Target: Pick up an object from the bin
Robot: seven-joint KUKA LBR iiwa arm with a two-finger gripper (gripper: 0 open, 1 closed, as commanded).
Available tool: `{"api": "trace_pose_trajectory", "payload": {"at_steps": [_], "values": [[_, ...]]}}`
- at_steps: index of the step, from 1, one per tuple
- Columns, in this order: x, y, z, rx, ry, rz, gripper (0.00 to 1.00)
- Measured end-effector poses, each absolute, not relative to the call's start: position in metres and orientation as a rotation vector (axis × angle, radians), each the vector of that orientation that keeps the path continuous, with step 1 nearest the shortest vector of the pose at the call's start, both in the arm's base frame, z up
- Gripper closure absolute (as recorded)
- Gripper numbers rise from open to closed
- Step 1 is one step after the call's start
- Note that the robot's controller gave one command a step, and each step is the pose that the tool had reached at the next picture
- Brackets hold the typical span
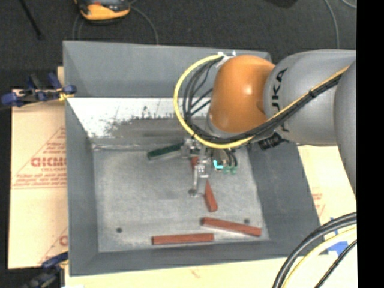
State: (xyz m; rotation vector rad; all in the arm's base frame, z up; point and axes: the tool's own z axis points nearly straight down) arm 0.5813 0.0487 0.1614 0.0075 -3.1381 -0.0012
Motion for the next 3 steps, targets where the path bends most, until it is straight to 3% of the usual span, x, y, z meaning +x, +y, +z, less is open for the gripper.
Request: {"api": "trace_pose_trajectory", "payload": {"at_steps": [1, 2, 3], "values": [[0.583, 0.049, 0.165, 0.006, -3.145, -0.002, 0.00], [0.560, 0.031, 0.149, 0.222, -3.145, -0.001, 0.00], [0.568, -0.038, 0.090, 0.456, -3.117, 0.004, 0.00]]}}
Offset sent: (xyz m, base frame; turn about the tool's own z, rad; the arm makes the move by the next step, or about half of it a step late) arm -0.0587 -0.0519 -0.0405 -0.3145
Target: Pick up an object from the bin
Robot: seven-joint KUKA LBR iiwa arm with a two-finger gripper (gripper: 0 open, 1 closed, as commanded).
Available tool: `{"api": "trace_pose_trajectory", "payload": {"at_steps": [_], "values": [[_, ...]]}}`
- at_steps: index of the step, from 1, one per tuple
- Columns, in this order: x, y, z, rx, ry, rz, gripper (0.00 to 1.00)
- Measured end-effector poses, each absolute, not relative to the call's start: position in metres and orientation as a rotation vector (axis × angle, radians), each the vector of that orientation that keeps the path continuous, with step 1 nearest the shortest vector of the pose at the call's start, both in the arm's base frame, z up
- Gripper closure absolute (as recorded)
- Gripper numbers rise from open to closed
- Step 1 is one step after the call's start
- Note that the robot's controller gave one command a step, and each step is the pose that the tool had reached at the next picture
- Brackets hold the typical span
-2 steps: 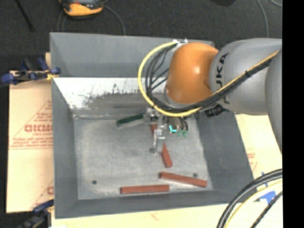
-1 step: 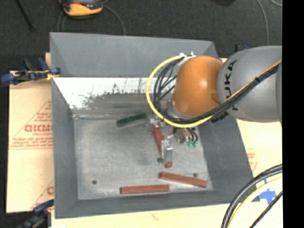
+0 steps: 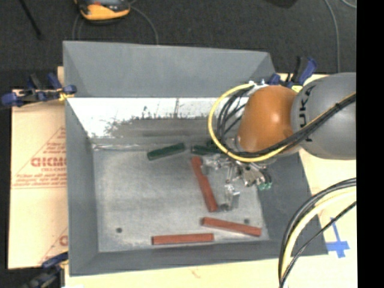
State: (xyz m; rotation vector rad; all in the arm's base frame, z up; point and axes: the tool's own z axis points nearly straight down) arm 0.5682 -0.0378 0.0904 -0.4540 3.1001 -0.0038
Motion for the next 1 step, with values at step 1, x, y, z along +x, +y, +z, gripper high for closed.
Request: {"api": "trace_pose_trajectory", "payload": {"at_steps": [1], "values": [[0.5201, -0.0066, 0.0810, -0.159, 3.135, 0.001, 1.00]]}}
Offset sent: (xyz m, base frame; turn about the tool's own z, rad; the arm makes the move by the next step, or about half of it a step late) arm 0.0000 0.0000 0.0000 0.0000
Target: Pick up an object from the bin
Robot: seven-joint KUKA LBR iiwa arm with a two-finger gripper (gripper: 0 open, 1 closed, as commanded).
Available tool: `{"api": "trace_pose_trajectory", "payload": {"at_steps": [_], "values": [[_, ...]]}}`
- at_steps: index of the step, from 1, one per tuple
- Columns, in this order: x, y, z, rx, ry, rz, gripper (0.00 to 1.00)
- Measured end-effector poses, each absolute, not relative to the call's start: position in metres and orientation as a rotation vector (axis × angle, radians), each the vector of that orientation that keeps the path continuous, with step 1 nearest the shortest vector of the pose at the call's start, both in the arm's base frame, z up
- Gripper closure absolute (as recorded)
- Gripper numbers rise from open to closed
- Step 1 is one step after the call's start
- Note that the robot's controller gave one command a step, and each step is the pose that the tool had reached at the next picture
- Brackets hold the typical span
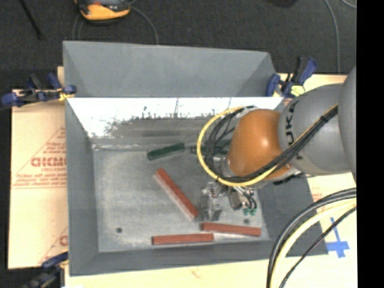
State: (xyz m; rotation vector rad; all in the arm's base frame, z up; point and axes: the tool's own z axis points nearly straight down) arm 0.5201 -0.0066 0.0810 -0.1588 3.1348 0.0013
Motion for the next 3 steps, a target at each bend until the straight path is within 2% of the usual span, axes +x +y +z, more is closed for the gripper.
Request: {"api": "trace_pose_trajectory", "payload": {"at_steps": [1, 2, 3], "values": [[0.520, -0.007, 0.081, -0.157, 3.134, 0.002, 0.00], [0.520, -0.007, 0.081, -0.157, 3.134, 0.002, 0.00], [0.517, 0.037, 0.078, 0.308, 3.126, 0.002, 1.00]]}}
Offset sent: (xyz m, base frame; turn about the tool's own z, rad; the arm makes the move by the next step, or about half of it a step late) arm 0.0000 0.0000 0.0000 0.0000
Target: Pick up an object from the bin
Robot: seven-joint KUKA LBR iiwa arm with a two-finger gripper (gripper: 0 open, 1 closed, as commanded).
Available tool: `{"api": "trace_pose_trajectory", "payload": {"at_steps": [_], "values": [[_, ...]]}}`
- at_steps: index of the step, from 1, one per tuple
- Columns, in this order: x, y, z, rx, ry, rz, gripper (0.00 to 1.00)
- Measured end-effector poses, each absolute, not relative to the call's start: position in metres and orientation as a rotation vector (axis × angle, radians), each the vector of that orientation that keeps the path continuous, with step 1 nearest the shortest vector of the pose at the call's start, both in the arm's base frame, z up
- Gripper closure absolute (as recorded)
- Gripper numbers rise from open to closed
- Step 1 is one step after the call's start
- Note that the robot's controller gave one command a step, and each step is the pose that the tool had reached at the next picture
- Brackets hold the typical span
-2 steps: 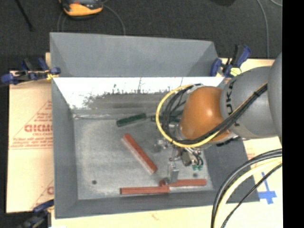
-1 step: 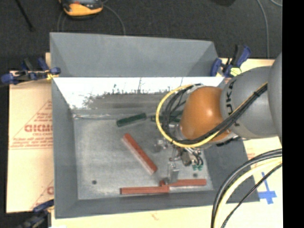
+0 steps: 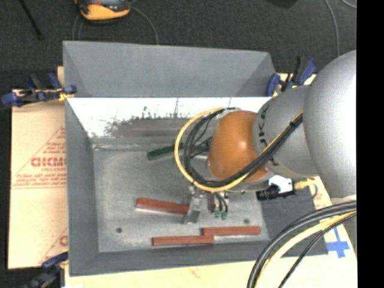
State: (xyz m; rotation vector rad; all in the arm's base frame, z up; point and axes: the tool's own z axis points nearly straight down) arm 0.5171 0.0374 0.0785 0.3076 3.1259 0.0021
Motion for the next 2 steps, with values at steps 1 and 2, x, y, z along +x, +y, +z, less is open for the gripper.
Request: {"api": "trace_pose_trajectory", "payload": {"at_steps": [1, 2], "values": [[0.517, 0.037, 0.079, 0.307, 3.126, 0.002, 1.00], [0.502, 0.031, 0.218, 0.369, 3.117, 0.000, 1.00]]}}
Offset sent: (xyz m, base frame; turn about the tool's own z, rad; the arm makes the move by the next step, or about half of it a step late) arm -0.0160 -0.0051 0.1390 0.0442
